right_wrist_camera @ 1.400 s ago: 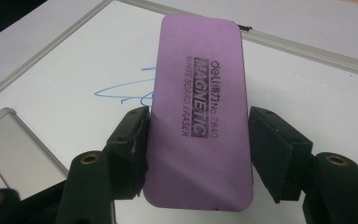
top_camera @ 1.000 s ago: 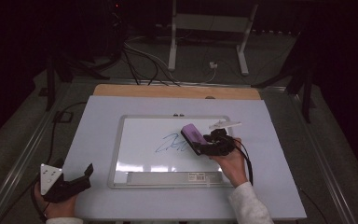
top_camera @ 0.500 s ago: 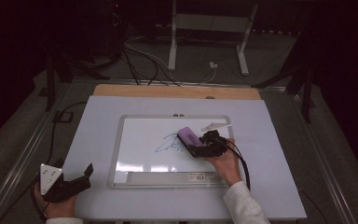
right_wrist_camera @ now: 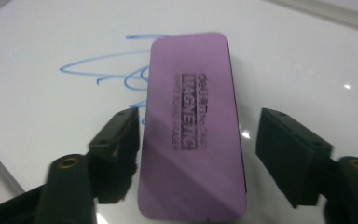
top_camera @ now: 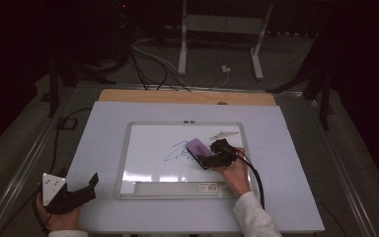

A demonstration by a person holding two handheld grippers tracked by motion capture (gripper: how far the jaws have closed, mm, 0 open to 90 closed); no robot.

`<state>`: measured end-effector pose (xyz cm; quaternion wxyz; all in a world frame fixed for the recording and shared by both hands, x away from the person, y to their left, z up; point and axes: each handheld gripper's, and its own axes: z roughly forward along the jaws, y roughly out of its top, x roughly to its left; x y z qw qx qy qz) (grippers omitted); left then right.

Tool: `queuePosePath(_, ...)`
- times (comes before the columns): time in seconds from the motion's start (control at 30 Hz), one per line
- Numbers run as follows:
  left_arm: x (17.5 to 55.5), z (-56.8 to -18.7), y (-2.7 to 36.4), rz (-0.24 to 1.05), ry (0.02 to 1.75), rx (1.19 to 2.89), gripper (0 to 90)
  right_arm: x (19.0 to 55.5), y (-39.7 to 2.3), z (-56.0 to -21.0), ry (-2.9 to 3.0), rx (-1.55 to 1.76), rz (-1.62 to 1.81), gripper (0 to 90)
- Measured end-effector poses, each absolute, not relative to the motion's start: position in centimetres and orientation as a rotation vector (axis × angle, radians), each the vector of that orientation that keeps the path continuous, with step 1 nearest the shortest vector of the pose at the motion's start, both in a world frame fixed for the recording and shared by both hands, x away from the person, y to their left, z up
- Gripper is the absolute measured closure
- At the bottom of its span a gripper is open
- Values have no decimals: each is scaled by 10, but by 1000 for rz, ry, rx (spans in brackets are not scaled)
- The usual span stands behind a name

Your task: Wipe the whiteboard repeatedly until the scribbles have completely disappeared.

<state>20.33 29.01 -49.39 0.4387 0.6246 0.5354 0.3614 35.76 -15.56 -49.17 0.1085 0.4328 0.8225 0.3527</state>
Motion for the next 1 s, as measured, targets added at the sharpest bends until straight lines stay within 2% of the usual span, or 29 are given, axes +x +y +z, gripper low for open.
queuePosePath(0.17, 203, -494, 290, 900, 1330, 1553, 4, 362, -152, -494, 2409, 1299, 1062, 279)
queuePosePath(0.27, 203, -494, 290, 899, 1331, 1551, 4, 364, -149, -499, 2416, 1303, 1045, 399)
queuePosePath(0.7, 203, -494, 290, 900, 1331, 1549, 4, 377, -168, -496, 2217, 1537, 886, 410)
queuePosePath(1.0, 203, -494, 289, 901, 1331, 1554, 4, 368, -138, -497, 2374, 1362, 938, 411)
